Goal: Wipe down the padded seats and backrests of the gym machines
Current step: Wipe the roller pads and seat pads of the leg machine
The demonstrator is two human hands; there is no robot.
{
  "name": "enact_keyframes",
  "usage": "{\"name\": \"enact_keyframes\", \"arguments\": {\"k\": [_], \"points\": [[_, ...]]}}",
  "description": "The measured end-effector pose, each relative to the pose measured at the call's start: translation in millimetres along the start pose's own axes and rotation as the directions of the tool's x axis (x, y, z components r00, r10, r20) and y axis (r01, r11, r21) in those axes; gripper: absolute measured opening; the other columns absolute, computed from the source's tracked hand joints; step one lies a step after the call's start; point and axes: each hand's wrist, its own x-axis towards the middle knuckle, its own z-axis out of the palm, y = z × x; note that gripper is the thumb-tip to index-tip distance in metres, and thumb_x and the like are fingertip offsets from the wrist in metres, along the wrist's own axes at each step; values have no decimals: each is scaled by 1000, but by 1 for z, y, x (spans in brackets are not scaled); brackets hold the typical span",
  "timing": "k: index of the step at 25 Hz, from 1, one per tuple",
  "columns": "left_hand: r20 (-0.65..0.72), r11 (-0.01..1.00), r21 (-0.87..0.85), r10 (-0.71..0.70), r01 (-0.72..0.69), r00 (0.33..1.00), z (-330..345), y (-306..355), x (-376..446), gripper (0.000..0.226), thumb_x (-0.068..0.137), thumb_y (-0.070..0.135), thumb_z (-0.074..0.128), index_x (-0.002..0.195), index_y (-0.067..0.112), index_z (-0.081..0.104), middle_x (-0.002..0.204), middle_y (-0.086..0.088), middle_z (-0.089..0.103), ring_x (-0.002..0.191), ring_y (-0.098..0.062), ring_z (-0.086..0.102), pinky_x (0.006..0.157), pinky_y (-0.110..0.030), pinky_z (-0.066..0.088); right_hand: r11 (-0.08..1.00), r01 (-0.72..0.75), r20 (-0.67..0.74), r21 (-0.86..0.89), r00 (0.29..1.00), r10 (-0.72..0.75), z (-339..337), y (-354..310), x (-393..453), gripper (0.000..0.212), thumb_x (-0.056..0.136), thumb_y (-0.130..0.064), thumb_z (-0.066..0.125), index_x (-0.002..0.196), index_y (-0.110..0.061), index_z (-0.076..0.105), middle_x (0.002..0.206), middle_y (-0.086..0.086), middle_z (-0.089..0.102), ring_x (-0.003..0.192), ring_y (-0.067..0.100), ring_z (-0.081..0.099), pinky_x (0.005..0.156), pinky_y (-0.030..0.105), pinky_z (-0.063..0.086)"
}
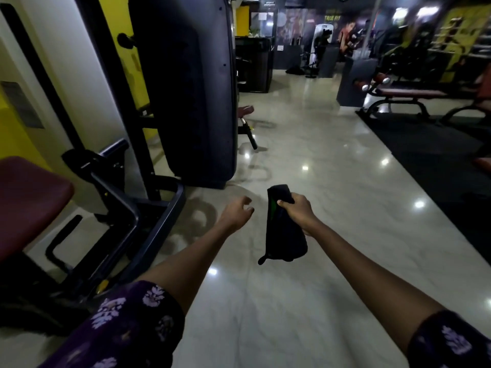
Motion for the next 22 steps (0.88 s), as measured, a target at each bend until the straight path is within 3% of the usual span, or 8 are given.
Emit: {"name": "enact_keyframes", "arguments": {"k": [7, 10, 14, 22], "points": [[40, 997, -72, 0, 2, 999, 11, -3, 199, 37, 92, 18, 57, 126, 6, 55, 129, -11, 58, 116, -24, 55, 94, -29, 43, 998, -39, -99, 50, 994, 43, -14, -2, 202, 25, 91, -18, 60, 109, -3, 64, 105, 15, 65, 97, 30, 61, 81, 37, 49], [50, 999, -34, 33, -31, 998, 20, -3, 296, 37, 92, 17, 57, 127, 5, 55, 129, -11, 57, 117, -24, 54, 99, -35, 44, 997, -31, -89, 66, 995, 37, -18, 6, 296, 24, 90, -17, 59, 109, -3, 64, 104, 14, 65, 96, 29, 62, 79, 34, 48], [110, 990, 93, 100, -110, 989, 16, 16, 420, 39, 93, 18, 55, 131, 7, 51, 134, -10, 54, 122, -24, 50, 100, -31, 40, 997, -47, -82, 61, 995, 52, -31, 2, 419, 20, 91, -17, 58, 104, -3, 63, 99, 12, 64, 95, 30, 61, 75, 33, 46], [74, 992, 78, 90, -96, 993, 40, 41, 650, 40, 93, 20, 57, 131, 7, 50, 134, -11, 53, 122, -25, 50, 99, -31, 40, 1000, 4, -18, -2, 1000, -4, -52, -6, 647, 21, 92, -17, 58, 108, -4, 63, 101, 12, 64, 93, 27, 60, 74, 30, 44]]}}
